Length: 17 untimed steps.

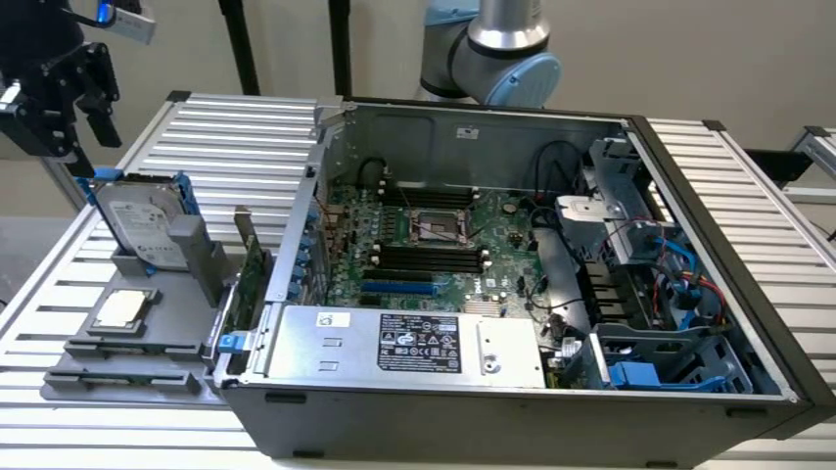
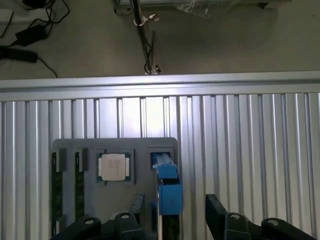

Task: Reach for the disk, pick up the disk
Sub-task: 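Pick up the disk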

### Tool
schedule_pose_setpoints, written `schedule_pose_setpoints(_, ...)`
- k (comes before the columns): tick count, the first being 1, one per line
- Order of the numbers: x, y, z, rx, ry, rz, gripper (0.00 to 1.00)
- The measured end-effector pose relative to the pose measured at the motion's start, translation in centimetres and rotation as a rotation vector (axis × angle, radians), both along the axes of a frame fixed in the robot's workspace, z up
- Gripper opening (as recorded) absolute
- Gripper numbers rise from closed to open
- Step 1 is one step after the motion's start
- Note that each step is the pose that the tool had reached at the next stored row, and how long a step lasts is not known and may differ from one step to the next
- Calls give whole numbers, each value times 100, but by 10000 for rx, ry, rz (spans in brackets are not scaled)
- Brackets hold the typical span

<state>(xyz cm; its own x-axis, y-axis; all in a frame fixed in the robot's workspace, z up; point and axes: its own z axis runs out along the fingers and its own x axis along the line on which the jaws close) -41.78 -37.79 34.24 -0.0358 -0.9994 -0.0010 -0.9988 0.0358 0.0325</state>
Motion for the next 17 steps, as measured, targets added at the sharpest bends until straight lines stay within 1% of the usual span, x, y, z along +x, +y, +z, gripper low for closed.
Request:
schedule_pose_setpoints(5, 0, -6, -91, 0, 0, 134, 60)
schedule_pose_setpoints(9, 0, -39, -164, 7, -10, 141, 60)
schedule_pose_setpoints(13, 0, -63, -237, 26, -39, 141, 60)
schedule_pose_setpoints(17, 0, -67, -309, 63, -66, 140, 60)
